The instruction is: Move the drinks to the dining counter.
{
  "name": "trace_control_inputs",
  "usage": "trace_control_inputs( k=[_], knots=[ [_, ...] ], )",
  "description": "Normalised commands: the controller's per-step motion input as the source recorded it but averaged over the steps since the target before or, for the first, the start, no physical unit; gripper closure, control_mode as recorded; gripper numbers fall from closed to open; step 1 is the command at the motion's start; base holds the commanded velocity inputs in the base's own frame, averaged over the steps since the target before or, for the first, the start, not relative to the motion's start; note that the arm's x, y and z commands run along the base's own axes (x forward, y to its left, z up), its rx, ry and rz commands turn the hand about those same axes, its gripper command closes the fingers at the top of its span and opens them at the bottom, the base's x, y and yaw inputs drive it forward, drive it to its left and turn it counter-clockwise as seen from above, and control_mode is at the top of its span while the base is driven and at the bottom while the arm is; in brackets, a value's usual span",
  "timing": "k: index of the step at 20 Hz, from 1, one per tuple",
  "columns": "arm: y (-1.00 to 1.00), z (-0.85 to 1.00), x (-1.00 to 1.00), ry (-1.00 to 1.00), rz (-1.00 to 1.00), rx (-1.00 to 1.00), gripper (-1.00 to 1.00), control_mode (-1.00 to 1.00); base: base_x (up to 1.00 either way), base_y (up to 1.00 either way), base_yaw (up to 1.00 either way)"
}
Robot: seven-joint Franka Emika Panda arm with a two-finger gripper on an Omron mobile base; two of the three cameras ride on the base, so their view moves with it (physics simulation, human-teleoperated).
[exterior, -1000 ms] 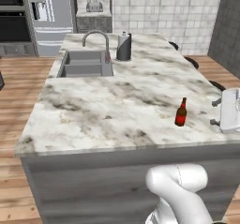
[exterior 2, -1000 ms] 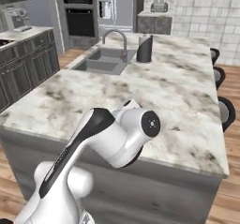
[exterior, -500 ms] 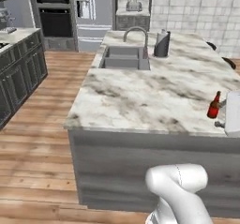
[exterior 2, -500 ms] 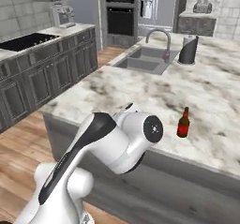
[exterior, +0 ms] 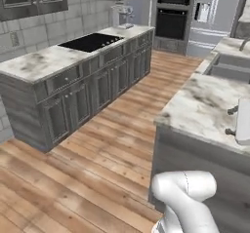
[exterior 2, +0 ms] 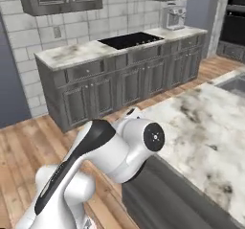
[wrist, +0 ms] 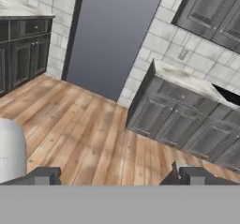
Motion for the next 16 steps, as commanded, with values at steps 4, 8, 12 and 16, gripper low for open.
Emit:
trace_control_inputs(
  k=[4,8,12,16],
  knots=[
    [0.00,0.00,0.00,0.00,0.00,0.00,-1.00,1.00,0.20,0.53,0.70],
    [0.00,0.00,0.00,0.00,0.00,0.00,-1.00,1.00,0.20,0.53,0.65],
    [0.00,0.00,0.00,0.00,0.00,0.00,-1.00,1.00,0.11,0.46,0.66],
    [0.00,0.00,0.00,0.00,0.00,0.00,-1.00,1.00,0.00,0.30,0.73]
  ],
)
